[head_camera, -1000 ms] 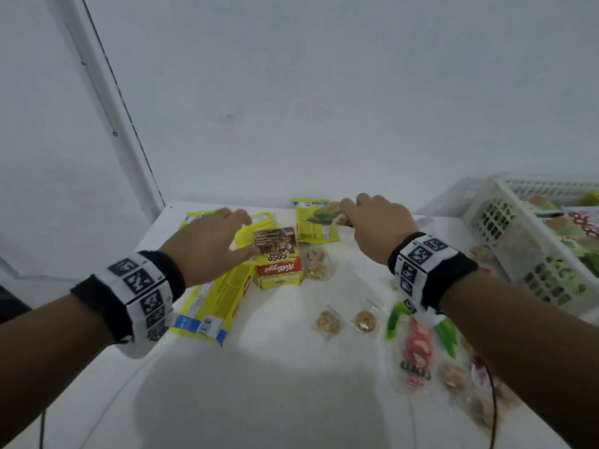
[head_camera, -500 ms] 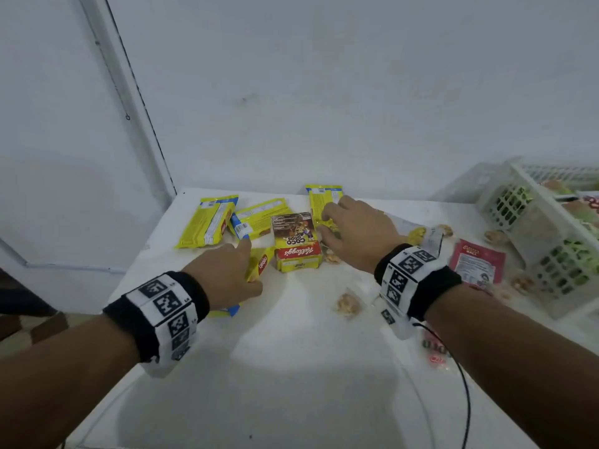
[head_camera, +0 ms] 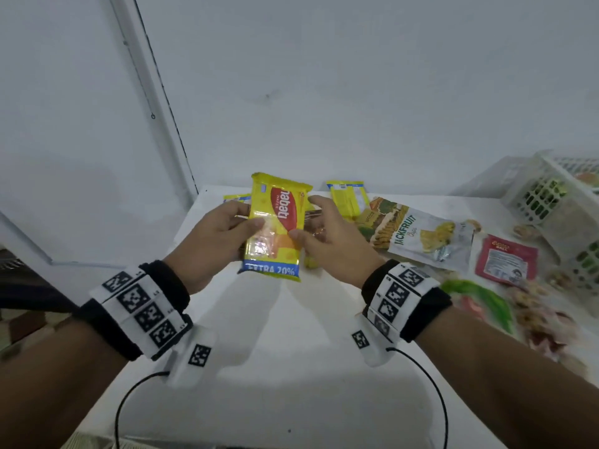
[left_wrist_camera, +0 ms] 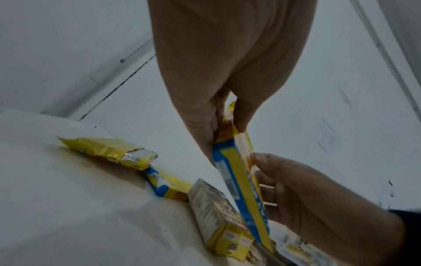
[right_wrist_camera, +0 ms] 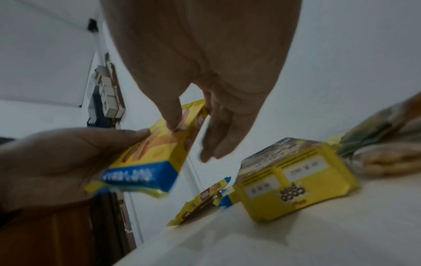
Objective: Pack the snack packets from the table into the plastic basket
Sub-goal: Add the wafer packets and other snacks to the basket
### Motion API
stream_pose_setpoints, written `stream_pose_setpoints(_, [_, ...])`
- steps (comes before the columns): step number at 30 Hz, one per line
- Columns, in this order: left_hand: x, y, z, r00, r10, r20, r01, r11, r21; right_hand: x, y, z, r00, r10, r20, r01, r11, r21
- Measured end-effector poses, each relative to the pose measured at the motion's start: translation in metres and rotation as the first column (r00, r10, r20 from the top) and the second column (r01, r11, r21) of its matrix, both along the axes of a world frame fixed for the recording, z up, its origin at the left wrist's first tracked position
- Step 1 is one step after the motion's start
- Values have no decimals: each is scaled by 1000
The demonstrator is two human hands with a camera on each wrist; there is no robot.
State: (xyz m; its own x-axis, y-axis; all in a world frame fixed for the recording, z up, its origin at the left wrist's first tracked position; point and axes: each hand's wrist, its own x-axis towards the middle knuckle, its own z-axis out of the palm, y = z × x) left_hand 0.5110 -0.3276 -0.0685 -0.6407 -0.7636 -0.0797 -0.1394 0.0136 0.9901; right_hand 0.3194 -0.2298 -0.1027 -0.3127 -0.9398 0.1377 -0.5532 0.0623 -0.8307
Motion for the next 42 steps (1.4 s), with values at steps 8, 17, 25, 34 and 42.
stream_pose_setpoints(8, [-2,-7,-9,997,21,79,-12,993,-116,-2,-6,5,955,-41,294,49,999,-19])
stream_pose_setpoints(17, [20,-33,1,991,131,37,-126,984,-123,-11,-13,10,993,3,-122,4,998,59])
stream_pose_setpoints(25, [52,-71,6,959,282,-8,-278,939,-202,7,-72,3,762,261,-593,-88,949,304])
stream_pose_setpoints(34, [73,-92,10,948,318,-26,-317,928,-195,42,-131,1,523,467,-713,-63,855,514])
stream_pose_setpoints(42, [81,-97,11,953,303,1,-297,934,-198,47,-158,-11,446,418,-792,-43,893,447])
